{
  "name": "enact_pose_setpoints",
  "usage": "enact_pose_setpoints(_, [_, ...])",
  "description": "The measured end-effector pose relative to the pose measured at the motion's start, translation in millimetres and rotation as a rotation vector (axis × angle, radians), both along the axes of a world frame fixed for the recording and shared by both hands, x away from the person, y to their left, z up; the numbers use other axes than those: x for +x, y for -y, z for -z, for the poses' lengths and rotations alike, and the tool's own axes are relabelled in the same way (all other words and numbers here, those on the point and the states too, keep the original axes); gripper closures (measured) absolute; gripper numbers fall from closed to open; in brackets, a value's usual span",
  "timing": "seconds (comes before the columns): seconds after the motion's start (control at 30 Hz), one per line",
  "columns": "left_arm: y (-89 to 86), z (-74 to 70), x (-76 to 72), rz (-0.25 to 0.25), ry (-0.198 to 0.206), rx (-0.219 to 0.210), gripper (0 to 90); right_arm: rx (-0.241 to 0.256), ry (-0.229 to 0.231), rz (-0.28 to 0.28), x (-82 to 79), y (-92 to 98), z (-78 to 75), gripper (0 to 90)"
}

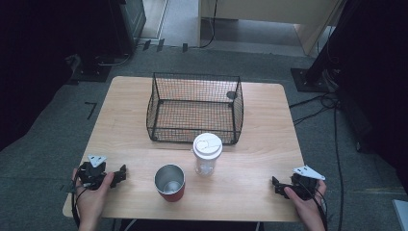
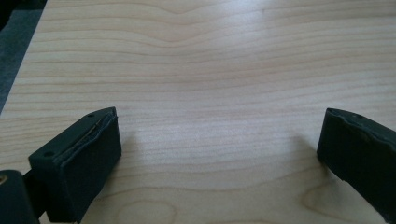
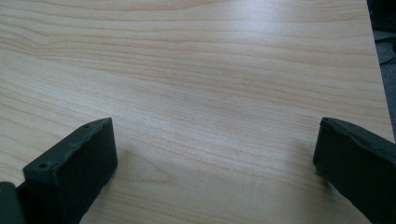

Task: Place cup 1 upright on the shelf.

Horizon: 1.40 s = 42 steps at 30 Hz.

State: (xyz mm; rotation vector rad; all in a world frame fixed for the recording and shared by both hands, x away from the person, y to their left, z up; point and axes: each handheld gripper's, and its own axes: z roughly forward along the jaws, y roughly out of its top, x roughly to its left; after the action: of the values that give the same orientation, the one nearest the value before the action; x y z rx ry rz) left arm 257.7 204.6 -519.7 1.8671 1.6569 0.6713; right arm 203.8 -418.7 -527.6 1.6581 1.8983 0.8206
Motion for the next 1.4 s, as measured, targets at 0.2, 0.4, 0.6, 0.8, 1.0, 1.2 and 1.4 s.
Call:
enact_pose_setpoints(0.2, [-0.8, -7.2, -7.5, -0.033, 0.027, -0.025, 0.4, 0.000, 0.000, 0.000, 0.0, 0.0, 0.0, 0.0])
enact_pose_setpoints(0.4, [14.8, -15.2, -17.9, 0.049, 0.043, -0.040, 0.4, 0.000, 0.000, 0.000, 0.0, 0.0, 0.0, 0.0])
enact_pose_setpoints(0.6, [37.7, -21.4, -30.3, 0.151, 0.052, -0.050, 0.4, 0.000, 0.000, 0.000, 0.0, 0.0, 0.0, 0.0])
enact_pose_setpoints(0.8, [55.2, -27.2, -40.8, 0.246, 0.076, -0.073, 0.4, 0.000, 0.000, 0.000, 0.0, 0.0, 0.0, 0.0])
enact_pose_setpoints(1.0, [70.4, -30.6, -50.0, 0.336, 0.084, -0.086, 0.4, 0.000, 0.000, 0.000, 0.0, 0.0, 0.0, 0.0])
enact_pose_setpoints(1.2, [76.6, -32.7, -58.2, 0.403, 0.077, -0.099, 0.4, 0.000, 0.000, 0.000, 0.0, 0.0, 0.0, 0.0])
enact_pose_setpoints(1.4, [81.2, -33.9, -69.1, 0.489, 0.076, -0.119, 0.4, 0.000, 0.000, 0.001, 0.0, 0.0, 0.0, 0.0])
